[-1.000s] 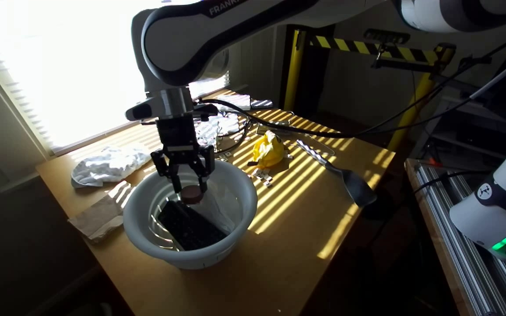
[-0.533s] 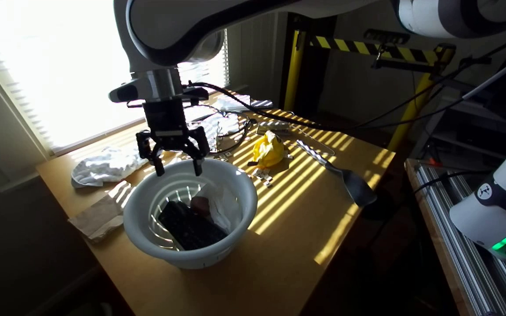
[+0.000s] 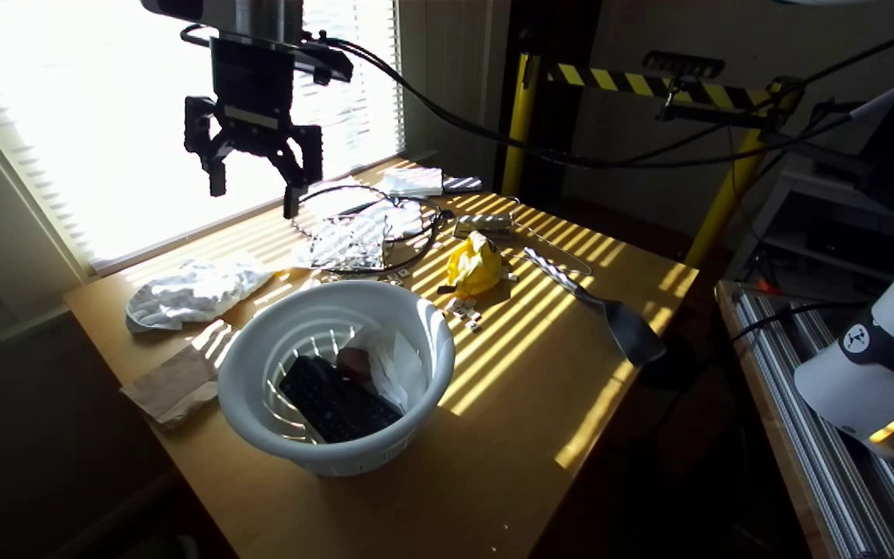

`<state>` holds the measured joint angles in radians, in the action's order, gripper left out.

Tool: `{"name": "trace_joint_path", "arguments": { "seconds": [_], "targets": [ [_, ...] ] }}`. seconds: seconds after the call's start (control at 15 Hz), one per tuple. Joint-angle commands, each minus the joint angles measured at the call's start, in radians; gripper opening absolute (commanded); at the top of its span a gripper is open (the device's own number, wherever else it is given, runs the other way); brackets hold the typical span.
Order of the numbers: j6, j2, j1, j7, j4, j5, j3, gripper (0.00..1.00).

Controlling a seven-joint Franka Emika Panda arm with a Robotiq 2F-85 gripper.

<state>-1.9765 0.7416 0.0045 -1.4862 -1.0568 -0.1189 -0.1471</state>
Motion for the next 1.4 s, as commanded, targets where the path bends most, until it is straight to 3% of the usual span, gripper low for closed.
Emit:
{"name": "trace_joint_path", "arguments": {
  "seconds": [0.0,0.27,0.73,0.87,0.93,1.07,1.2,1.33],
  "targets": [
    [-0.193,-0.097,-0.027,0.086,-0.161,-0.024,0.028,1.00],
    [-0.375,-0.164,-0.045,0.262,-0.322,0.032,0.083,1.00],
    [-0.553,-0.257,-0.050,0.617,-0.604,0.093,0.173,1.00],
    [-0.594,-0.281,-0.070,0.646,-0.659,0.096,0.154,1.00],
    [-0.545,-0.210,-0.089,0.614,-0.549,0.095,0.133,1.00],
    [-0.571,-0.233,-0.092,0.631,-0.597,0.095,0.132,1.00],
    [-0.548,-0.182,-0.004,0.837,-0.546,0.257,0.253,1.00],
    [-0.506,-0.131,0.005,0.963,-0.501,0.351,0.285,1.00]
  ]
}}
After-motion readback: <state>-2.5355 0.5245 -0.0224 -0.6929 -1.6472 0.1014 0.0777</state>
